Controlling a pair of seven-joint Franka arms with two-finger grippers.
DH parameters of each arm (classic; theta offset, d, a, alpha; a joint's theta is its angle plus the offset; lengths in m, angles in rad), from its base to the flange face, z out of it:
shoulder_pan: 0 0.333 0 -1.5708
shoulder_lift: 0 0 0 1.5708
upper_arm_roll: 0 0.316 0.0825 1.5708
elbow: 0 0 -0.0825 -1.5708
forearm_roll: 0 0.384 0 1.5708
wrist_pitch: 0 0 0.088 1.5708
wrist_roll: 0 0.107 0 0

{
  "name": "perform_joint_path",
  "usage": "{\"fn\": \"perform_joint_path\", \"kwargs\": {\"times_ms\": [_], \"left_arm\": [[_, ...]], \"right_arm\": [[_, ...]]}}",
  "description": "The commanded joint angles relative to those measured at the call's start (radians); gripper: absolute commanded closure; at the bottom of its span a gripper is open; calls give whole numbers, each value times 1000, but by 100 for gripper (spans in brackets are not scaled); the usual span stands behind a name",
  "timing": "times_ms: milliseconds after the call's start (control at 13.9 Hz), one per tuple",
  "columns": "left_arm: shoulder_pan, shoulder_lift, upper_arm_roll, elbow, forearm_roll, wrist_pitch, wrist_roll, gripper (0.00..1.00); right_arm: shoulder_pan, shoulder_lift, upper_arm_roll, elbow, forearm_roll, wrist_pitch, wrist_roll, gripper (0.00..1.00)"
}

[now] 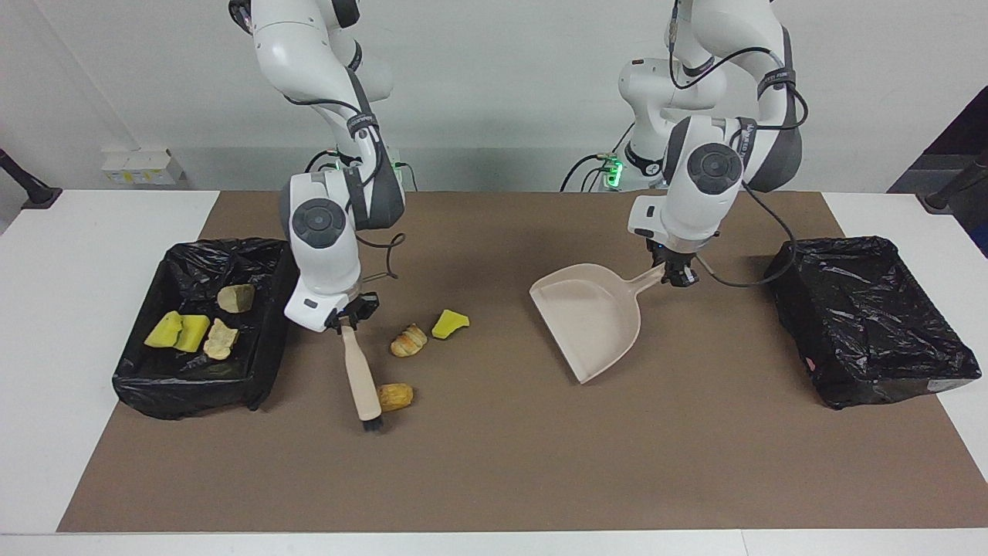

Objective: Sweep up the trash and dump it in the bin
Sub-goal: 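Sweep the bread and sponge pieces toward the dustpan with the right gripper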

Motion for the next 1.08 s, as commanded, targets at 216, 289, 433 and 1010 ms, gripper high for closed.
{"fn": "perform_joint_path", "kwargs": {"times_ms": [216, 289, 433, 1010], "left_arm": [[-73, -97, 11, -173, 14, 145, -88, 100], [-75, -98, 11, -176, 14, 158, -99, 100], [-75, -98, 9, -179, 14, 162, -125, 100], [-96, -115, 8, -244, 11, 299, -232, 100]], "right_arm": [[107, -41, 4, -57, 109, -15, 113, 100], [128, -47, 4, -57, 119, -28, 130, 100], [170, -50, 4, -40, 148, -64, 194, 100], [17, -137, -2, -87, 148, -174, 101, 100]]}}
